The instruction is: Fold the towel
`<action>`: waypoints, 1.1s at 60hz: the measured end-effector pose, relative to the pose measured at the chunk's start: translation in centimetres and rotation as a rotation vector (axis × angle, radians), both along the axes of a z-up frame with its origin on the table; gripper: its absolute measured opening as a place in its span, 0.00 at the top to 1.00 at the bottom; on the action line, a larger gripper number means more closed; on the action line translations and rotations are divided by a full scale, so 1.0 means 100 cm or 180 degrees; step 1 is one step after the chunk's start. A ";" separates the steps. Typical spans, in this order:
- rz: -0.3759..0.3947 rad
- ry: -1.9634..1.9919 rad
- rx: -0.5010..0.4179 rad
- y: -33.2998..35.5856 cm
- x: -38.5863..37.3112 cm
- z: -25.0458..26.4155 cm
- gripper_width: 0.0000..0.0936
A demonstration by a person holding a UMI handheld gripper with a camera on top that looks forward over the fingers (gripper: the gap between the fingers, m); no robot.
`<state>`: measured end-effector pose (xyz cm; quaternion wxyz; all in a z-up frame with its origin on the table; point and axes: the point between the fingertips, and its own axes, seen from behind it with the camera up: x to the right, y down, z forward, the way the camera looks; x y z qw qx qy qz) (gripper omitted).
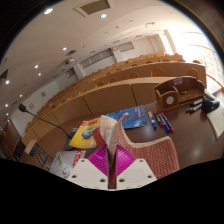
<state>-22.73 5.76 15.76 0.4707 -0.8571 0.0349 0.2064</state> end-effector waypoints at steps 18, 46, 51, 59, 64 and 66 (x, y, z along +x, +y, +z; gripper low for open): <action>-0.0481 -0.0726 -0.0403 0.014 0.152 -0.112 0.55; -0.0437 -0.1403 -0.0009 -0.090 0.172 -0.024 0.09; -0.0407 -0.1378 0.0005 -0.124 0.153 -0.012 0.09; -0.0407 -0.1391 0.0005 -0.179 0.131 0.003 0.09; -0.0462 -0.1469 0.0033 -0.212 0.118 0.013 0.09; -0.0475 -0.1503 0.0063 -0.223 0.113 0.017 0.09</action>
